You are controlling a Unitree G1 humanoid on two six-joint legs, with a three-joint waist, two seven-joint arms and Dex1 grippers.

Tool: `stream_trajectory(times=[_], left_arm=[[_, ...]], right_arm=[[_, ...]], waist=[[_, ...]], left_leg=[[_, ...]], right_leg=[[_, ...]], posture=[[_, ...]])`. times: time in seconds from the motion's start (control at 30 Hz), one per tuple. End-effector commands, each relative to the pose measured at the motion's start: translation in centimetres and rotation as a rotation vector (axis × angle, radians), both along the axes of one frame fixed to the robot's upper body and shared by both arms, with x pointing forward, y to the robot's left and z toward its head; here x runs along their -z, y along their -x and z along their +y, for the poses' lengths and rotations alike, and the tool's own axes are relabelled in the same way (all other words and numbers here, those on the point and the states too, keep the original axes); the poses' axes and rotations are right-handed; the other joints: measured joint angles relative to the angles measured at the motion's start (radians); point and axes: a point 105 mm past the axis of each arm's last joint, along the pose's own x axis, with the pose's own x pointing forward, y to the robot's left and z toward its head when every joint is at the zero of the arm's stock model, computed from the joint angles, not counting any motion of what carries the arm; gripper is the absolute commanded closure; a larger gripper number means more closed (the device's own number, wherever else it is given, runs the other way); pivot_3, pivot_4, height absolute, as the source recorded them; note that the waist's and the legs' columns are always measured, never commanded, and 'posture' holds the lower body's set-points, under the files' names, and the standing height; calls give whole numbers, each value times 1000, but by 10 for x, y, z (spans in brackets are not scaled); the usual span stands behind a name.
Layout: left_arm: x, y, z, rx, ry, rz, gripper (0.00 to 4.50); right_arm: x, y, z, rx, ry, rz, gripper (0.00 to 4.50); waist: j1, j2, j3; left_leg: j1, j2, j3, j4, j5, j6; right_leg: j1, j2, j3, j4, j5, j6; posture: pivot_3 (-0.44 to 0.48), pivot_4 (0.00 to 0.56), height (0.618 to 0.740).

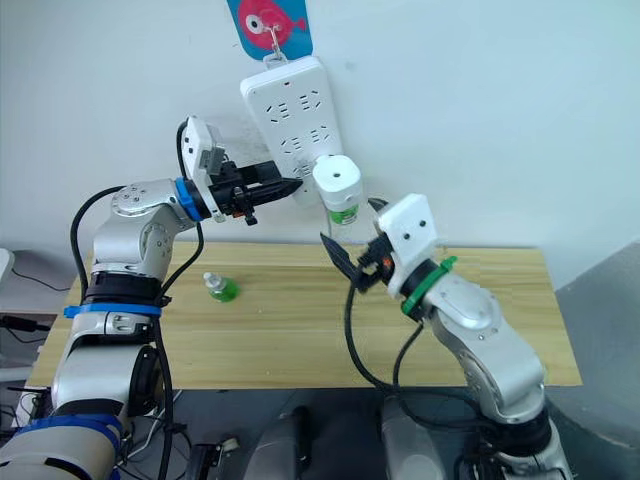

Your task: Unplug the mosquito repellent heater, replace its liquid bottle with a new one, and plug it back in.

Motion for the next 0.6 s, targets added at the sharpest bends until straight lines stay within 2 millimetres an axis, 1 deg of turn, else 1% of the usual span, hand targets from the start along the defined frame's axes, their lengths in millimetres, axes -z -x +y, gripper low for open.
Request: stream_trajectory(times=[0.03, 0.27, 0.43, 0.5, 0.6], left_arm=[[-7, 5, -2, 12, -11, -33, 3179], [-5, 5, -4, 15, -11, -27, 3179], [-6, 4, -6, 14, -10, -29, 3179], [-7, 4, -6, 12, -12, -33, 3179], [-9, 3, -3, -10, -7, -46, 3179]], right_arm=[[-15, -6, 4, 59, -16, -54, 0], [-21, -24, 12, 132, -49, -48, 0], [-27, -35, 16, 163, -62, -64, 0], [-28, -36, 15, 174, -56, -68, 0], [-28, -31, 8, 168, -62, -50, 0]], waist=[[1, 0, 0], [-10, 0, 0], [-21, 0, 0], [-20, 0, 0], [-17, 0, 0]], left_leg=[[0, 0, 0, 0, 0, 0], [0, 0, 0, 0, 0, 0], [0, -1, 0, 1, 5, 0], [0, -1, 0, 1, 7, 1], [-1, -1, 0, 0, 7, 1]], right_leg=[[0, 0, 0, 0, 0, 0], [0, 0, 0, 0, 1, -1], [0, 0, 1, 0, 2, -1], [0, 0, 1, 0, 3, -1], [0, -1, 0, 0, 3, -1]], posture=[[-262, 324, 733], [-265, 319, 733], [-262, 317, 733], [-254, 315, 733], [-250, 314, 733]])
